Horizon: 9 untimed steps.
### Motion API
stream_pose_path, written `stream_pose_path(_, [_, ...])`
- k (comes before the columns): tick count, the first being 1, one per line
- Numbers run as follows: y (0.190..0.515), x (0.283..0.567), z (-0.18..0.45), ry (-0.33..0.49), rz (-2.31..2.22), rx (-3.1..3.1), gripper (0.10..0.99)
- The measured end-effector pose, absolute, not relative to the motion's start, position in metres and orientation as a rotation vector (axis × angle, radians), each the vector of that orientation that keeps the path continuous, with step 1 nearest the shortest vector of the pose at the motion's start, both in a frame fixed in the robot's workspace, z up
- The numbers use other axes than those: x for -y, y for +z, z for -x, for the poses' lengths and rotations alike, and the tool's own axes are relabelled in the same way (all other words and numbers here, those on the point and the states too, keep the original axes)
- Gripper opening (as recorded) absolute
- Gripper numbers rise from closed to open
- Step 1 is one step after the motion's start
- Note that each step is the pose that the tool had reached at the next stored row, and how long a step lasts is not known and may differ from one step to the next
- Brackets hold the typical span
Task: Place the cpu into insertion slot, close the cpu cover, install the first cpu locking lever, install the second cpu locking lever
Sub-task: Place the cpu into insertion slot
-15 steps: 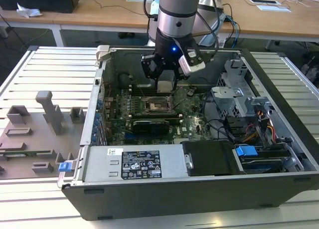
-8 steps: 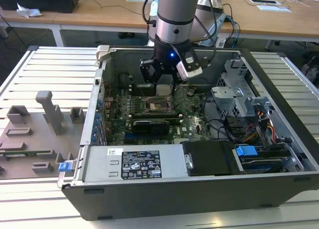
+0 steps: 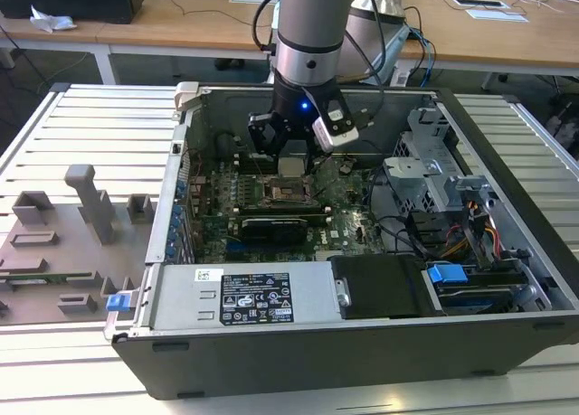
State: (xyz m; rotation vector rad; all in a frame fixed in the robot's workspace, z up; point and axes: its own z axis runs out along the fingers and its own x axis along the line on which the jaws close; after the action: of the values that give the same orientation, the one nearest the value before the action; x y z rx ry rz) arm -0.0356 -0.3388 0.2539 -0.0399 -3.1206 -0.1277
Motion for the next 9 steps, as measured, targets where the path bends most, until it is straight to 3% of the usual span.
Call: stream_pose_path(9, [0.2538, 0.3387, 0.0357, -0.129, 0.186, 3.119, 0.541])
